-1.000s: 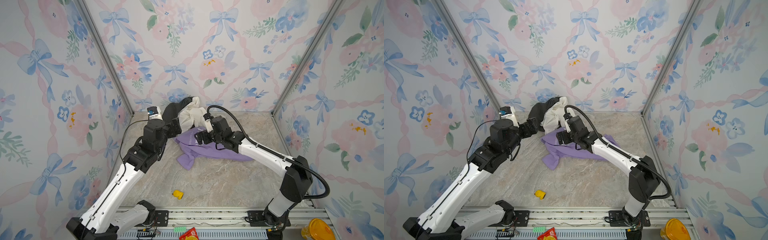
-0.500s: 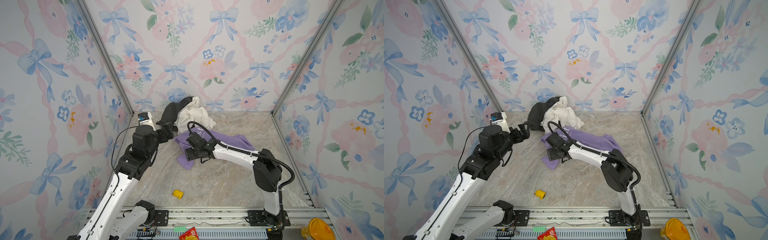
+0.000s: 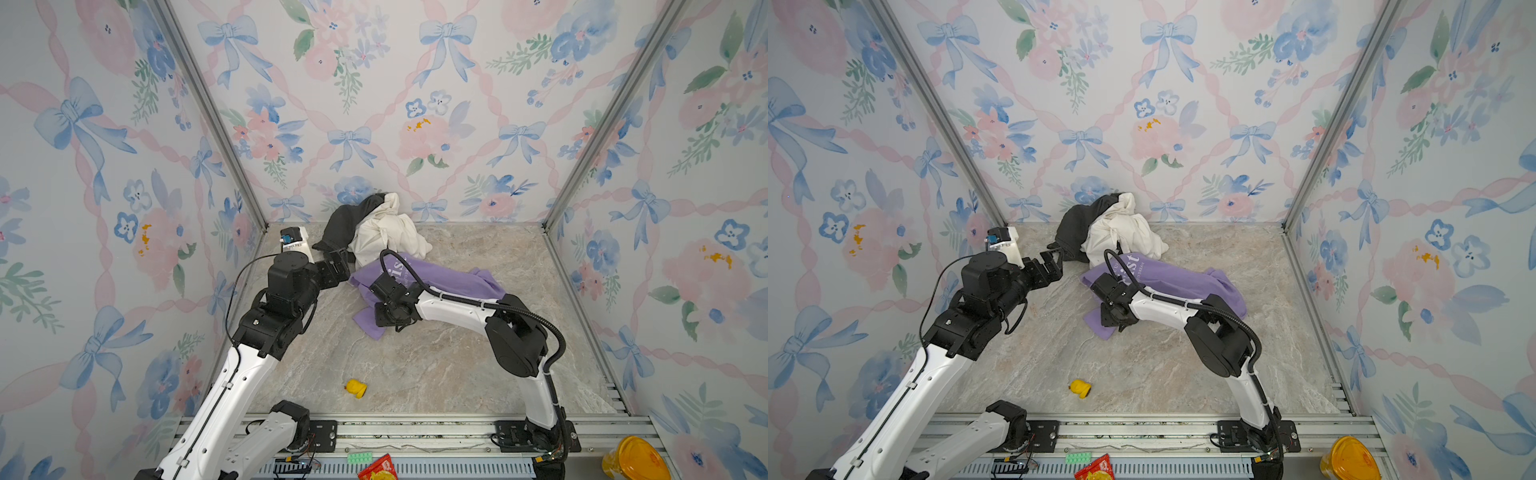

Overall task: Pick out a specific cloth from the pile
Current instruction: 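Grasp the lavender T-shirt with the right gripper while the left gripper withdraws, then lift the lavender T-shirt with the right gripper toward the far corner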

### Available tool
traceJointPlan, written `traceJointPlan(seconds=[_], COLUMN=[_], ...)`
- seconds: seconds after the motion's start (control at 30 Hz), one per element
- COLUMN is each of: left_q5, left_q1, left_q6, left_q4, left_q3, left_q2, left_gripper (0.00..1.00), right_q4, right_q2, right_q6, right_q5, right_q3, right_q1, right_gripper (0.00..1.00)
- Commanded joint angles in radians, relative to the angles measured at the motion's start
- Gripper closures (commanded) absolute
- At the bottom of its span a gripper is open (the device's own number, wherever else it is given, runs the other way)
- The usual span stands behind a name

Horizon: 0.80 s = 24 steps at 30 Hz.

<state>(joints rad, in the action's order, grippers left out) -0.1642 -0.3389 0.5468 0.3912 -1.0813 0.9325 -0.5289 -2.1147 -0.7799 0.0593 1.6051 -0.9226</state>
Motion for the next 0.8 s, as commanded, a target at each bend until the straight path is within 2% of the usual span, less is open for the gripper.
traceJointPlan(seconds=[0.0, 0.27, 0.67, 0.77], left_q5=[0.022, 0.028, 0.026, 0.025], left_q1=[0.008, 0.014, 0.032, 0.032], left_q6=[0.003, -0.001, -0.026, -0.024], left_q4=[-0.003, -0.005, -0.007, -0.01], left_q3=[-0.024, -0.005, -0.037, -0.033], left_q2=[0.008, -0.008, 0.003, 0.006], left_gripper=[0.02, 0.02, 0.02, 0.02], right_q4=[0.023, 0.038, 0.033, 0.058], right_q2=[-0.016, 0.003, 0.204, 0.274], right_q6=[-0.065, -0.075, 0.072, 0.141], right_q5=[-0.027, -0.018, 0.201, 0.252], right_q3=[-0.001, -0.006, 0.058, 0.07], right_q1=[0.014, 0.027, 0.075, 0.093], right_gripper=[0.84, 1.0, 1.0, 1.0])
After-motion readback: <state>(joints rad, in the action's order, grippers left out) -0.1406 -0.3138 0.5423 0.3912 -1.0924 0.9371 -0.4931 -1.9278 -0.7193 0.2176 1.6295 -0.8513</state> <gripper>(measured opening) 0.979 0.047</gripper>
